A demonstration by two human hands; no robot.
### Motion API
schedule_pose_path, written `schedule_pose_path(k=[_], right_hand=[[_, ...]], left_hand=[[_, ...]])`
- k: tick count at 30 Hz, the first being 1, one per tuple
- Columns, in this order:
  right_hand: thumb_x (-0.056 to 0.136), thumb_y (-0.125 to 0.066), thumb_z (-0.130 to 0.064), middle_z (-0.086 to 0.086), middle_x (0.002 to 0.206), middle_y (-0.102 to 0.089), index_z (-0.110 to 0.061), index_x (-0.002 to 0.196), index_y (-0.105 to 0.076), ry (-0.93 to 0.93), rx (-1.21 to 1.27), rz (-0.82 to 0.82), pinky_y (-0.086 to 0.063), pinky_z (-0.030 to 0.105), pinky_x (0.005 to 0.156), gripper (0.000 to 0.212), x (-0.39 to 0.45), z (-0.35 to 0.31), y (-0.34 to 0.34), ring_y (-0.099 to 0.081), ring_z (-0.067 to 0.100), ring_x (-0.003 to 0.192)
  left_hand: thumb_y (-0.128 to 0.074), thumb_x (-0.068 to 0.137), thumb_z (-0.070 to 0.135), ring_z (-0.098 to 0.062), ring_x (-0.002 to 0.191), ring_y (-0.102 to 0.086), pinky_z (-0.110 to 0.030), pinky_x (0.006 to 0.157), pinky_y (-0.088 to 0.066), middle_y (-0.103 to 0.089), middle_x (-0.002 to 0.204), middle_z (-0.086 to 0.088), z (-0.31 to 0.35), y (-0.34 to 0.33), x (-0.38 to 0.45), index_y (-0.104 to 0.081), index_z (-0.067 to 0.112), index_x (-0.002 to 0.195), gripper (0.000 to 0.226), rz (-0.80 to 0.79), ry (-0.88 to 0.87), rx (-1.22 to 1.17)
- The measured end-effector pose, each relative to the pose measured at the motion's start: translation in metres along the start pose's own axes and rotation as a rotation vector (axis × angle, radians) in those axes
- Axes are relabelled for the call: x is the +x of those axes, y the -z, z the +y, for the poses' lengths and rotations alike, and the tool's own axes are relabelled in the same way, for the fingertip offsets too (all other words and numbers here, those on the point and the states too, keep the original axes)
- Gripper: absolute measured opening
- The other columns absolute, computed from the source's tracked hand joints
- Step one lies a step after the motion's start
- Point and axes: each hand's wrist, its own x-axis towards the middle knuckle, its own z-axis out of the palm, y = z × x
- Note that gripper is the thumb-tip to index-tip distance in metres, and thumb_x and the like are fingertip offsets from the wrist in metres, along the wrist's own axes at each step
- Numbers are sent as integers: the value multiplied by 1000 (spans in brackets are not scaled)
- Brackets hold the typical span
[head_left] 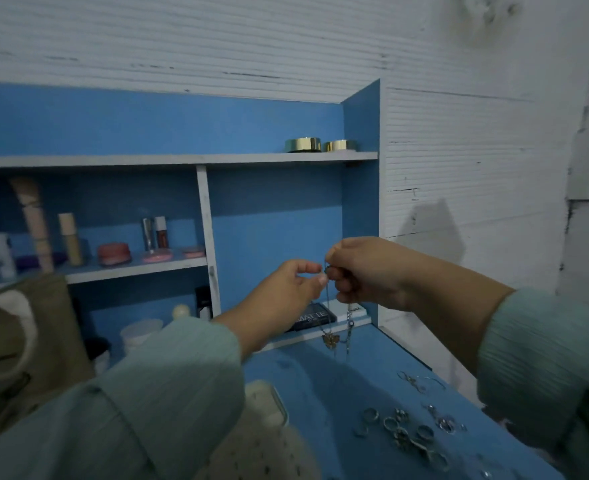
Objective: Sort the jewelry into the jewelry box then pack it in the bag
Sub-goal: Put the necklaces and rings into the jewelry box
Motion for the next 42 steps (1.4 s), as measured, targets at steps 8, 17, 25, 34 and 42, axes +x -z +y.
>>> schedule_pose_path(k=[8, 17, 25, 34, 42], right_hand=[[95, -47, -14, 1, 65, -47, -14, 83, -53, 87, -162, 22, -40, 23, 54, 14, -31, -23, -2, -37, 11, 53], [93, -50, -8, 2, 70, -52, -15, 89, -54, 119, 248, -46, -44, 24, 58, 9, -68, -6, -14, -43, 11, 58], [89, -51, 7, 8, 94, -64, -11, 97, -55, 119, 489, -73, -38, 17, 47, 20, -96, 16, -39, -61, 13, 67], [91, -51, -2, 0, 66, -59, -10, 86, -63, 41, 282, -69, -36, 16, 48, 15, -119, 32, -37, -50, 7, 52], [92, -53, -7, -1, 68, -57, -13, 84, -63, 124, 14, -72, -49, 21, 65, 14, -140, 23, -28, -52, 7, 60]], left_hand=[[-38, 99, 29, -9, 87, -52, -25, 81, -41, -59, 88, 7, 15, 18, -34, -58, 22, 84, 25, -52, 26, -313], [-31, 101, 19, -6, 40, -35, -16, 41, -36, -39, 53, 5, 57, 30, -58, -44, 15, 82, 24, -79, 38, -1049], [-28, 103, 21, -4, 43, -40, -14, 38, -28, -70, 79, 3, 79, 36, -76, -45, 18, 85, 24, -34, -16, -834], [-32, 102, 22, -5, 51, -50, -14, 38, -31, -68, 106, -2, 77, 60, -90, -45, 19, 92, 17, 211, -15, -791], [-30, 102, 17, -9, 68, -59, -14, 43, -44, -64, 111, -7, 54, 63, -101, -33, 7, 137, 36, 325, 79, -803]])
